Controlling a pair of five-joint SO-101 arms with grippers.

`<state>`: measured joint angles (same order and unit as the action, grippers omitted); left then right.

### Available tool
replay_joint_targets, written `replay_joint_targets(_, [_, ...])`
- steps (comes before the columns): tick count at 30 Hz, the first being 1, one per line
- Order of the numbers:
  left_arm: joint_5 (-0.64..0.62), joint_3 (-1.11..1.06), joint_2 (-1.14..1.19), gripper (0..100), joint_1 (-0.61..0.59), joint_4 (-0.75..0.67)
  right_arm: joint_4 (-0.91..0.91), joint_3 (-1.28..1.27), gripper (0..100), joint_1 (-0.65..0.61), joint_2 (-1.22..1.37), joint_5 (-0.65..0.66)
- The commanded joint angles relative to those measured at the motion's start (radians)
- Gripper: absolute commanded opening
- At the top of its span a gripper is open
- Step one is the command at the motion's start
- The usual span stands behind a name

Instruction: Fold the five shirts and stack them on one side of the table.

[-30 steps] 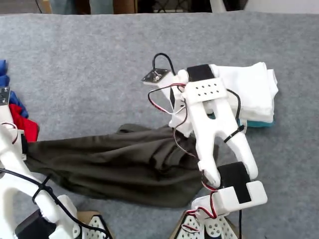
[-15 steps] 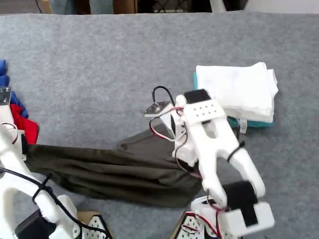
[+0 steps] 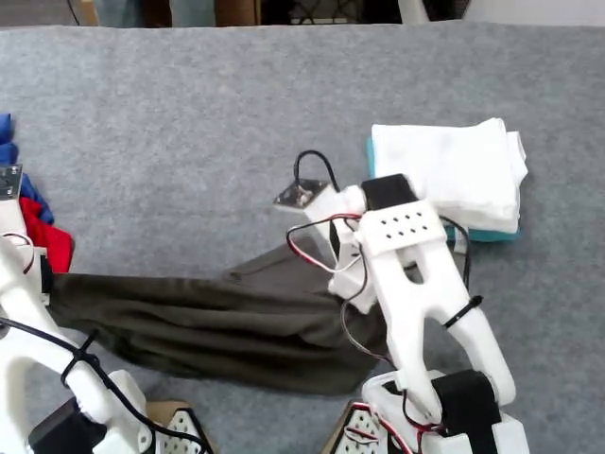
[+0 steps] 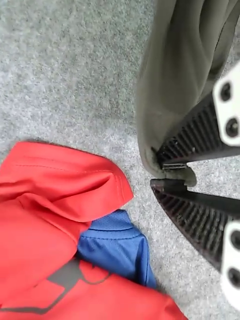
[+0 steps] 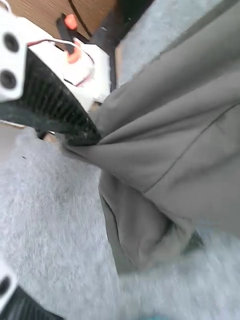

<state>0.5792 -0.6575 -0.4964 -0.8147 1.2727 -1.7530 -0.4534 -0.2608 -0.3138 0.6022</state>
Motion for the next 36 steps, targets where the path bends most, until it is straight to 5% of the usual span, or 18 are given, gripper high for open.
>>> replay_joint_targets(1, [0.012,0.048,-0.028,3,-0.008,-0.006,-0.012,0.145,49.8,0.031,-0.031,-0.092])
replay_joint_targets(16, [0.012,0.044,-0.029,3,-0.008,-0.005,0.046,0.262,49.3,-0.19,-0.01,-0.379])
replay_joint_targets(24, [0.012,0.044,-0.029,3,-0.008,-0.005,0.209,0.329,20.9,-0.199,0.309,-0.408])
replay_joint_targets(31, [0.009,0.042,-0.029,3,-0.01,-0.005,0.25,0.443,33.7,-0.195,0.578,-0.423])
replay_joint_targets(36, [0.009,0.042,-0.029,3,-0.012,-0.003,0.321,0.463,27.9,-0.195,0.63,-0.5])
